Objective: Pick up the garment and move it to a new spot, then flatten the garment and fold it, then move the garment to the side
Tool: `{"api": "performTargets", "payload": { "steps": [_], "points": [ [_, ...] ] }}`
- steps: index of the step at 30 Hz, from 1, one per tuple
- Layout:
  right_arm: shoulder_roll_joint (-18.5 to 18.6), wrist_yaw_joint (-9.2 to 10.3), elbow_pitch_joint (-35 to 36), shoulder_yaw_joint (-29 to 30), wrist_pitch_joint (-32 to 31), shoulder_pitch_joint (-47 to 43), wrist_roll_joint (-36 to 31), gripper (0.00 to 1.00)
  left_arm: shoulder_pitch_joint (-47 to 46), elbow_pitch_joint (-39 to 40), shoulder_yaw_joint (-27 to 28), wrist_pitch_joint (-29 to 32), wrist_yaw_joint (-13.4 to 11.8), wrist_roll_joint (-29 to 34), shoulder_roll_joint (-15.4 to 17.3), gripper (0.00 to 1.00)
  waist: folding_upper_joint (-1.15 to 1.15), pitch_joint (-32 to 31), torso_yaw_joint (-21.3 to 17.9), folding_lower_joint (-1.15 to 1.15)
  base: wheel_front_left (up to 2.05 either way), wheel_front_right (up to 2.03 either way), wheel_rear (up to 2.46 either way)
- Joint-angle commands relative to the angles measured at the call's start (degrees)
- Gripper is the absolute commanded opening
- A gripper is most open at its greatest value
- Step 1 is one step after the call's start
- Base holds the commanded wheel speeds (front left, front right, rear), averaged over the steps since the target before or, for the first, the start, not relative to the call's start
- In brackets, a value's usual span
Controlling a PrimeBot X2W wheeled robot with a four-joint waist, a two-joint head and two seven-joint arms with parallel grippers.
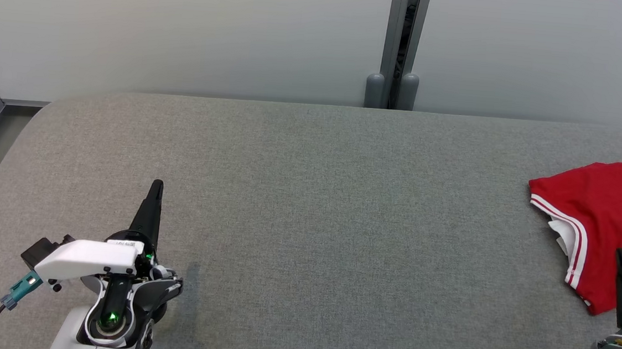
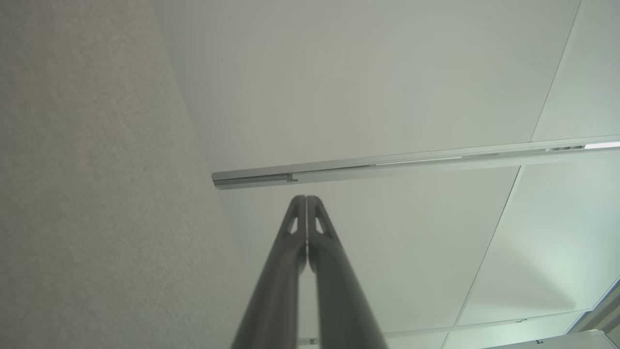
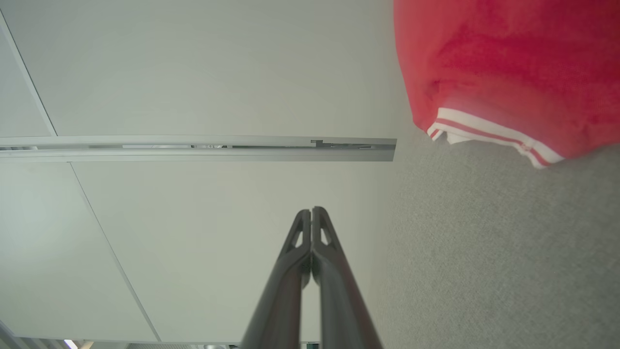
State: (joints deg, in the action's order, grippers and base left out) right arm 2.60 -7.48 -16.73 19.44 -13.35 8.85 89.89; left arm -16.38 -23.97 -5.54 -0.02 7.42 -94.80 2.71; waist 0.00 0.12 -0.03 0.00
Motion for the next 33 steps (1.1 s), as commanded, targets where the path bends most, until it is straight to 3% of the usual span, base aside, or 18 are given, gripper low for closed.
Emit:
{"api": "performTargets", "payload": {
  "steps": [1,33],
  "points": [
    [0.52,-0.02,0.00,0.05,-0.16,0.23,0.32,0.00,-0.59,0.00,0.03,0.17,0.21,0.02,0.32,0.00,0.00,0.00,0.00,0.00,0.00,0.00,0.00],
    [0.53,-0.02,0.00,0.02,-0.15,0.23,0.33,0.00,-0.59,0.02,0.03,0.17,0.21,0.02,0.32,0.00,0.00,0.00,0.00,0.00,0.00,0.00,0.00]
  ]
}}
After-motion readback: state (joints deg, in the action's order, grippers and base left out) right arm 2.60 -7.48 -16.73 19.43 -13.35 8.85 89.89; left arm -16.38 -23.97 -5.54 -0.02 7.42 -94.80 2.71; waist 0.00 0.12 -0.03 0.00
